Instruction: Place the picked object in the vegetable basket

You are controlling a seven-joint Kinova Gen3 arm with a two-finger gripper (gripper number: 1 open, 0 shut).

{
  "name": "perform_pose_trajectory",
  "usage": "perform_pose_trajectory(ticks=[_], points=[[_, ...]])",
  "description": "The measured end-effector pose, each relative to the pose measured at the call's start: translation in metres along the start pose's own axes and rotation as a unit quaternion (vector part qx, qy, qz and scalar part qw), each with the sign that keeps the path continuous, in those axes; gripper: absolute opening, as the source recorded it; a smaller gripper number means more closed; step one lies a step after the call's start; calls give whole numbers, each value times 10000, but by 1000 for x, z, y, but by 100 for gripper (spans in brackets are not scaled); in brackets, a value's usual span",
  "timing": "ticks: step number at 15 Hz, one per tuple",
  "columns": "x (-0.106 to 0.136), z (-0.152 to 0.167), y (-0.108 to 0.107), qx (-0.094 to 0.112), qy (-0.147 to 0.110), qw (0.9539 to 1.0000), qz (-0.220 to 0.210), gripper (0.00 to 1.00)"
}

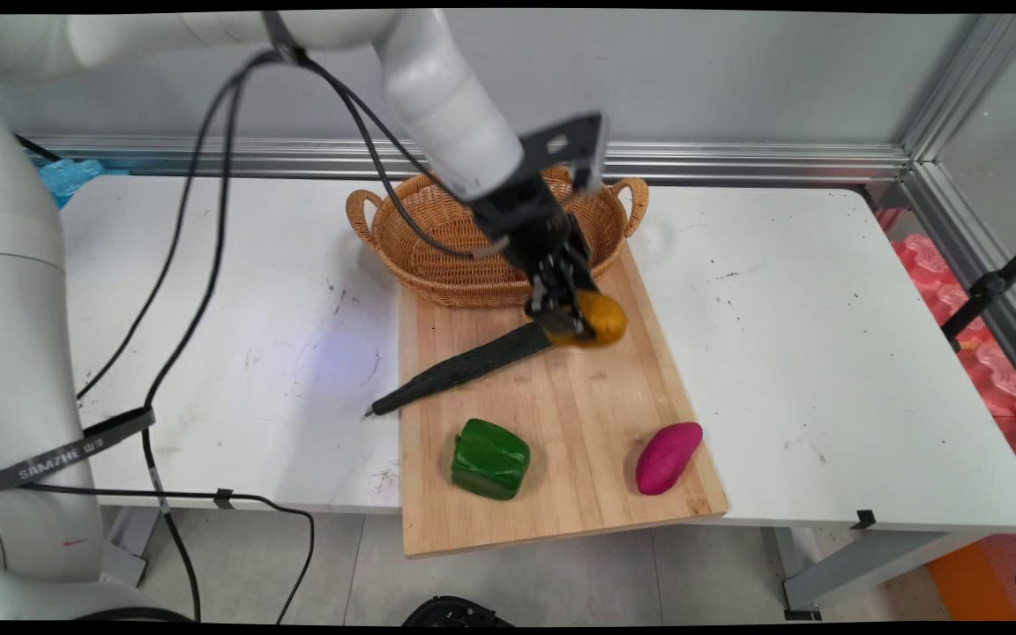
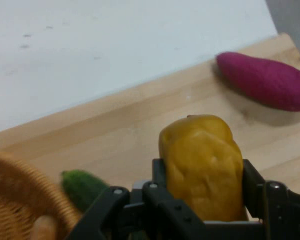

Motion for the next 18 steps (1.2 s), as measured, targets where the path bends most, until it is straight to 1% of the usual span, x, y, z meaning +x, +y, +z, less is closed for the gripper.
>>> perform_pose_trajectory(ticks=[2,4,5,6,7,9,10,12,13,15,16,18], points=[[-3,-26,-3,206,85,9993,-298,0],[-8,-48,-9,444,151,9967,-668,0],[-11,-55,-12,519,169,9954,-791,0],[-14,-63,-15,629,195,9932,-965,0],[-18,-71,-21,760,221,9900,-1167,0],[-26,-86,-35,1032,264,9826,-1518,0],[-30,-93,-43,1175,284,9782,-1687,0],[-37,-101,-60,1407,301,9709,-1913,0],[-39,-103,-65,1472,302,9688,-1973,0],[-46,-104,-83,1638,274,9636,-2095,0],[-50,-102,-92,1703,240,9620,-2121,0],[-56,-97,-106,1762,185,9609,-2126,0]])
